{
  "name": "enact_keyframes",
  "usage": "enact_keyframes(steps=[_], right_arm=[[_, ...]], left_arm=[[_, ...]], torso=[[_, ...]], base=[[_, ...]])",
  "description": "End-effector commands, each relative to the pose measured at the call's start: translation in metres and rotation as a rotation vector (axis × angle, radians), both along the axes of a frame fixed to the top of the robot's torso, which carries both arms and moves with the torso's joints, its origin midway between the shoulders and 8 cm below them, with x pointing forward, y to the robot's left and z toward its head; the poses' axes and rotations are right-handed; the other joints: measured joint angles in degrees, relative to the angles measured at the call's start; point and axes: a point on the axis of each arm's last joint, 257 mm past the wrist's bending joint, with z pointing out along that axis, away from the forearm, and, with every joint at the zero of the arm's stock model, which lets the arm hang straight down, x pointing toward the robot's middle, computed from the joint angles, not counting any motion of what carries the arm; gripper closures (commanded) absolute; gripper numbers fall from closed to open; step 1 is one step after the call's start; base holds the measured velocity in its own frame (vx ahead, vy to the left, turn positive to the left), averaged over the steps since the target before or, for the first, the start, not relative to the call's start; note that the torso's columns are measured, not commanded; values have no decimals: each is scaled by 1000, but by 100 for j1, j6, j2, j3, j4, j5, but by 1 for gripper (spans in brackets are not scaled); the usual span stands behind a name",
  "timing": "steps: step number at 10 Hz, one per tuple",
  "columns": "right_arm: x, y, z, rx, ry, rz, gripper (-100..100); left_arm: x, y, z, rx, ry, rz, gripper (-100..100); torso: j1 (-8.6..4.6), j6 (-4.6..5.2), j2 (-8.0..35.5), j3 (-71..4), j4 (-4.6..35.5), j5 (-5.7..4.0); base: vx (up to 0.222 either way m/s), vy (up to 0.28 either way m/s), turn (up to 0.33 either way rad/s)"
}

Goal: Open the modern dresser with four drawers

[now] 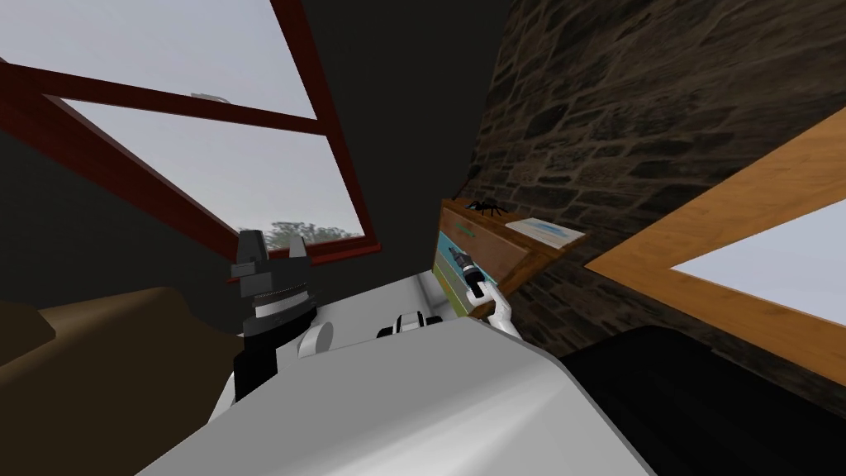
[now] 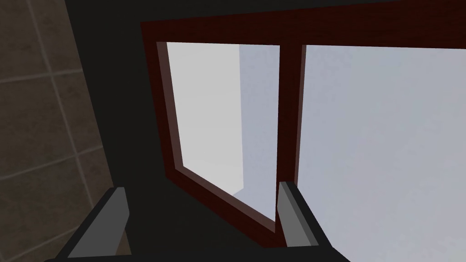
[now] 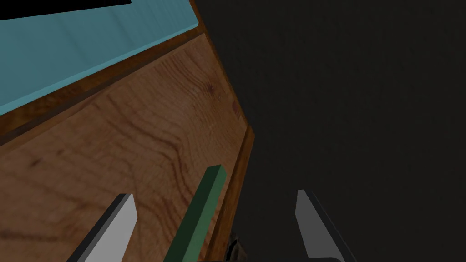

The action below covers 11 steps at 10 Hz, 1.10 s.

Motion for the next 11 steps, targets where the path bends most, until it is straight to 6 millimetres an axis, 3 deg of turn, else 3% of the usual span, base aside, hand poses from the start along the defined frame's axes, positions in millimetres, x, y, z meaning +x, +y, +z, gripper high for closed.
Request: enact_keyframes(steps=[1, 6, 11], right_arm=[[3, -24, -27, -84, 77, -65, -100], [1, -79, -75, -257, 234, -209, -100], [-15, -127, -110, -393, 365, -331, -100]], left_arm=[[0, 0, 0, 0, 0, 0, 0], [0, 0, 0, 0, 0, 0, 0], [0, 0, 0, 0, 0, 0, 0]], torso=[[10, -1, -4, -1, -1, 1], [1, 0, -8, -4, -2, 0], [2, -1, -8, -3, -1, -2]], base=[[67, 114, 2], [82, 107, 5], [67, 101, 4]])
